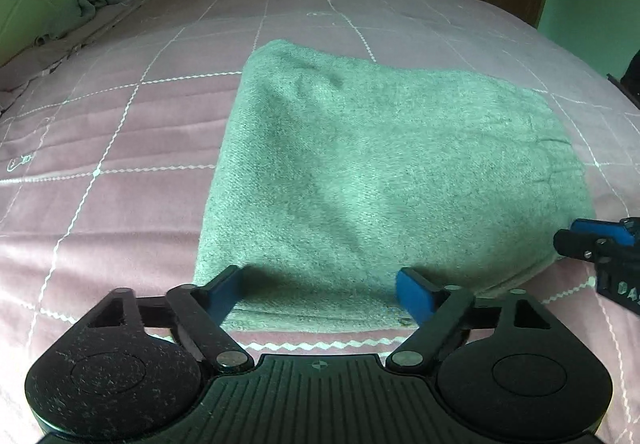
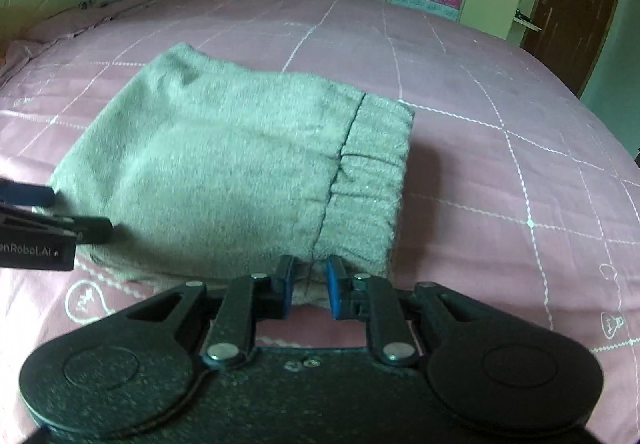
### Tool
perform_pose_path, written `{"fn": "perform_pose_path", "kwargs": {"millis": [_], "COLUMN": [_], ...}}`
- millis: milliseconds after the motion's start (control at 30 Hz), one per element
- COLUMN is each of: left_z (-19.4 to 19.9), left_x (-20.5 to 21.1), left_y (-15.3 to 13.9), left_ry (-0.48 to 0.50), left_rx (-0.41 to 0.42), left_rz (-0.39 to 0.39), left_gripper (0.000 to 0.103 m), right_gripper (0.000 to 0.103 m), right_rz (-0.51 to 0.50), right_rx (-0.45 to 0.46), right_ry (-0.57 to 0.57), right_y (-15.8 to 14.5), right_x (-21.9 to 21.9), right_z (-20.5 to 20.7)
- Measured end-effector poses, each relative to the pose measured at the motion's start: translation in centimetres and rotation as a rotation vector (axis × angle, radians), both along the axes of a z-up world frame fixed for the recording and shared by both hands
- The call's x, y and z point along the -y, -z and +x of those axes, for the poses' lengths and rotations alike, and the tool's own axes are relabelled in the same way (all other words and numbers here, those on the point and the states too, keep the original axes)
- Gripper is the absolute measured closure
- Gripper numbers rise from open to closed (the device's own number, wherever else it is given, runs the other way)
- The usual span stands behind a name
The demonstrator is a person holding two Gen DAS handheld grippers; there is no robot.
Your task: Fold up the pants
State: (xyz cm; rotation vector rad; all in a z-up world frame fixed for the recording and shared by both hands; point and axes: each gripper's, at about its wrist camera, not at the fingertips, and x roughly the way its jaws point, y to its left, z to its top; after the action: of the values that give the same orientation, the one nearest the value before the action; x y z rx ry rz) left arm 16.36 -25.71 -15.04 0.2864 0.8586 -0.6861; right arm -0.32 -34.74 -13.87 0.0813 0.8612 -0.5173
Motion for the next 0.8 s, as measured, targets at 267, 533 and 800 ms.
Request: {"fn": "perform_pose_path", "kwargs": {"millis": [267, 533, 800], "left_z": [0.7, 6.7, 10.4], "left_x": [-0.4, 4.1, 5.9], "left_y": [-0.7, -1.0, 2.1], "left_ry": [-0.039, -0.039, -0.109], "left_rx": [0.027, 0.053, -0.110], "left_rz": [-0.042, 0.000, 0.018], "left_gripper": [0.000, 0.000, 0.000], "right_gripper": [0.085, 0.085, 0.084], "right_rz": [-0.004, -0.065, -0.015], "right_rx": [0.102, 0.110, -0.002], "right_ry": [0.016, 0.034, 0.124], "right_y": [-2.8, -4.0, 0.3], "right_x": [-0.1, 4.1, 7.9], "right_z": [1.0, 5.6, 8.7]}}
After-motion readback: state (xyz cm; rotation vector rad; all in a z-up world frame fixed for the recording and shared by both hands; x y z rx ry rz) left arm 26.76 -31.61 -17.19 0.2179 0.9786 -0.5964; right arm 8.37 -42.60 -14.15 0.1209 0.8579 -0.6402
